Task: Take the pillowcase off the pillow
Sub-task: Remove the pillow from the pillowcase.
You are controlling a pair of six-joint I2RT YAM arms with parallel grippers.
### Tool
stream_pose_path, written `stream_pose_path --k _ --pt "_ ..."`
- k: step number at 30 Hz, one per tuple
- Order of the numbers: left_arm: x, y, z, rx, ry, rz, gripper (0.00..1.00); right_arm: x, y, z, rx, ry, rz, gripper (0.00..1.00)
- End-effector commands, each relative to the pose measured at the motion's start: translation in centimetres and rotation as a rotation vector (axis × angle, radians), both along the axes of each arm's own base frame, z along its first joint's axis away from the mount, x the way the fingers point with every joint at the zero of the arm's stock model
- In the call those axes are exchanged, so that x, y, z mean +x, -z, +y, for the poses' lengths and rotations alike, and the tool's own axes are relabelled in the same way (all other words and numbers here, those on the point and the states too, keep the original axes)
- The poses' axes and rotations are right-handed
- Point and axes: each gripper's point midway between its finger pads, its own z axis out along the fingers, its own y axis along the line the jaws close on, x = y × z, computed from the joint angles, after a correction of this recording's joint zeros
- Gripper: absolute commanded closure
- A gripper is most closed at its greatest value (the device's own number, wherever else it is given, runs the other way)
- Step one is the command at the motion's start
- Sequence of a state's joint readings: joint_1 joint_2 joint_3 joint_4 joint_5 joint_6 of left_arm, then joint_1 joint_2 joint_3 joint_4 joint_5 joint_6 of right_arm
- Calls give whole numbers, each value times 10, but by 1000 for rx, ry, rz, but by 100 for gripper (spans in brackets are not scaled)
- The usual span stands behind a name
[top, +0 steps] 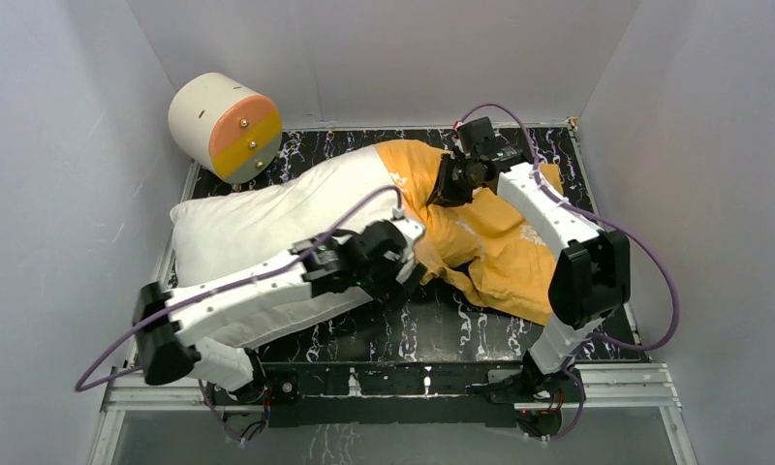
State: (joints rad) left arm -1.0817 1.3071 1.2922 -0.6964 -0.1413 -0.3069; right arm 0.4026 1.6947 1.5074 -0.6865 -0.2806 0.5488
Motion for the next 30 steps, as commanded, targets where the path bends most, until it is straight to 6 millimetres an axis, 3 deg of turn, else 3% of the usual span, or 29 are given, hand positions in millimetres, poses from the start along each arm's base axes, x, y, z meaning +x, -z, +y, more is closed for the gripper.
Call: stream_pose_path --k 1,3,7,10,15,18,22,26,30 --pt "13 67 28 268 -107 -32 2 -7 -26 -52 -234 44 -160 62" --pt "23 80 41 330 -172 -82 2 -24 -28 -60 -220 61 -191 40" --pt "27 99 57 404 -247 -96 9 -66 -39 -59 -112 26 -208 33" --pt "27 100 53 358 -258 -97 29 -99 -42 -44 37 -49 -204 33" --pt "28 91 41 260 -229 -114 64 -148 -24 -19 212 -201 -130 34" --pt "29 93 41 265 -234 -113 81 -149 -1 -18 174 -175 -113 33" --pt "26 97 43 276 -233 -97 91 -138 18 -7 176 -173 -123 32" --pt "25 94 44 263 -235 -98 98 -125 19 9 214 -181 -170 34" --pt "26 91 43 248 -249 -98 100 -135 7 30 285 -268 -193 51"
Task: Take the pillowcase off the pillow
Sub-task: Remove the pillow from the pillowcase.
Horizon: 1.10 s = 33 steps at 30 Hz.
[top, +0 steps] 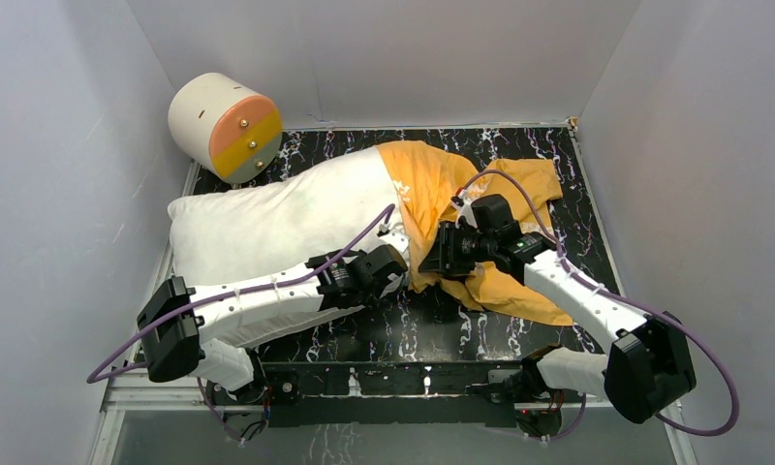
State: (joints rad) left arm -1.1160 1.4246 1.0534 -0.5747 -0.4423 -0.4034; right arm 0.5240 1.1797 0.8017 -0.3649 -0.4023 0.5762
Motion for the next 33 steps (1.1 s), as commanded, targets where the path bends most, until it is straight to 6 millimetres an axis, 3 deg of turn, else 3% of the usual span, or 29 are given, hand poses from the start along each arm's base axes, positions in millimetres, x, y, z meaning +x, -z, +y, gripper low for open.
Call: stream_pose_path --k 1,7,14,16,19,22,27,31,33 --pt "2 -9 8 -26 -37 -26 100 1 -37 34 154 -110 -130 53" --pt "7 -16 -1 -77 -59 -24 100 -40 -32 39 220 -235 -63 54" --pt "9 -17 -5 -122 -77 -7 100 -48 -21 53 335 -228 1 51" --pt "10 -16 -5 -133 -83 -2 100 -48 -9 62 331 -219 35 52" --pt "11 -16 -5 -143 -93 4 100 -40 28 69 146 -118 35 54" --pt "12 -17 -3 -149 -101 2 100 -36 48 68 -23 -39 -8 56" --pt "14 -23 5 -159 -124 -24 100 -35 23 63 -6 -10 -71 47" --pt "17 -26 17 -155 -172 -53 100 -24 -2 35 -42 141 -130 31" --pt "18 -28 17 -165 -174 -59 100 -18 -9 13 -74 282 -123 16"
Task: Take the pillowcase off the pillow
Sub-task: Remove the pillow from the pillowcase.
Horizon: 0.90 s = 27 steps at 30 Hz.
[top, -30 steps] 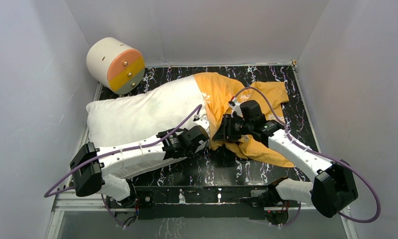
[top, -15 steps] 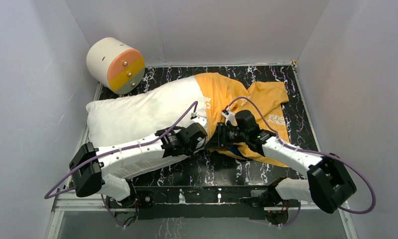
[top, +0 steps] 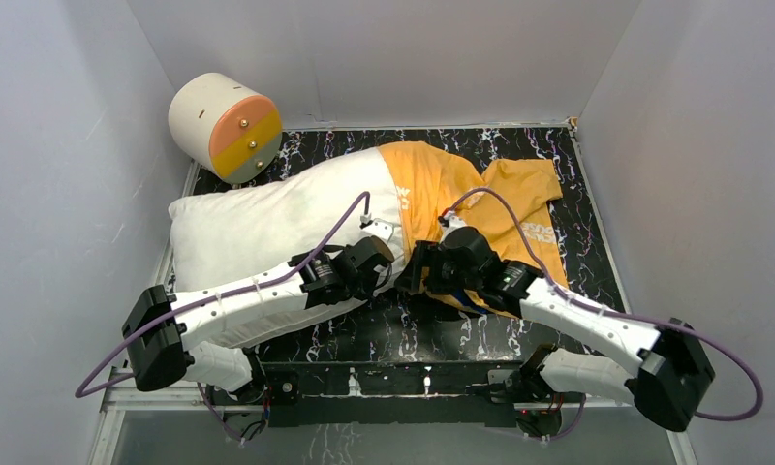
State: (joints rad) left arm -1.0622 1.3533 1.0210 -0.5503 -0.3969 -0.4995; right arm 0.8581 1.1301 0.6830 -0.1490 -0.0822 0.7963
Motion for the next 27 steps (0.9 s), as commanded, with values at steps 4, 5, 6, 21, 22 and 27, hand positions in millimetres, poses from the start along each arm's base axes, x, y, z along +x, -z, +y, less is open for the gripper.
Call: stream_pose_path --k 4,5,6,21,22,27 --pt "14 -20 11 -36 -61 -85 98 21 -19 -87 -114 563 25 1" --pt "14 -19 10 -36 -60 -84 98 21 -19 -95 -101 619 36 1" --pt "14 -19 10 -35 -59 -82 98 21 -20 -100 -78 668 47 1" --pt "15 -16 2 68 154 -96 12 54 -23 -112 345 985 17 34" --pt "16 -15 3 88 170 -102 9 59 -23 -115 335 999 1 42" --pt "29 0 18 239 165 -137 8 81 -33 -115 322 959 12 86"
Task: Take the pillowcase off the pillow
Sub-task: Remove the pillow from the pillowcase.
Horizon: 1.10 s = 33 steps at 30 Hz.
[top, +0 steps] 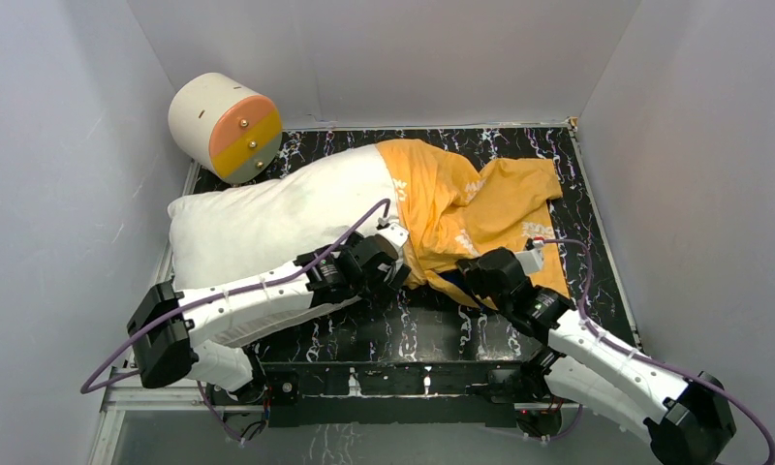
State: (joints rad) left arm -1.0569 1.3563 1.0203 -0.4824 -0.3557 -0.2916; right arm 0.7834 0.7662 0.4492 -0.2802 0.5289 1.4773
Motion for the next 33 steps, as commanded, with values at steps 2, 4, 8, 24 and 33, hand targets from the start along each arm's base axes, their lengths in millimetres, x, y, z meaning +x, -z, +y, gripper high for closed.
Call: stream_pose_path --k 2,4,8,24,33 --pt "28 13 39 262 -65 -120 12 34 -42 -3 57 10 -79 94" --pt "33 22 60 364 -158 -141 24 37 -47 -18 -18 41 -76 96" --pt "30 45 89 500 -265 -89 41 39 -73 -63 -233 165 -94 96" --pt "21 45 103 286 -356 1 51 44 -189 -156 -727 413 -242 100" --pt "19 39 84 186 -322 32 50 68 -163 -117 -725 158 -168 97"
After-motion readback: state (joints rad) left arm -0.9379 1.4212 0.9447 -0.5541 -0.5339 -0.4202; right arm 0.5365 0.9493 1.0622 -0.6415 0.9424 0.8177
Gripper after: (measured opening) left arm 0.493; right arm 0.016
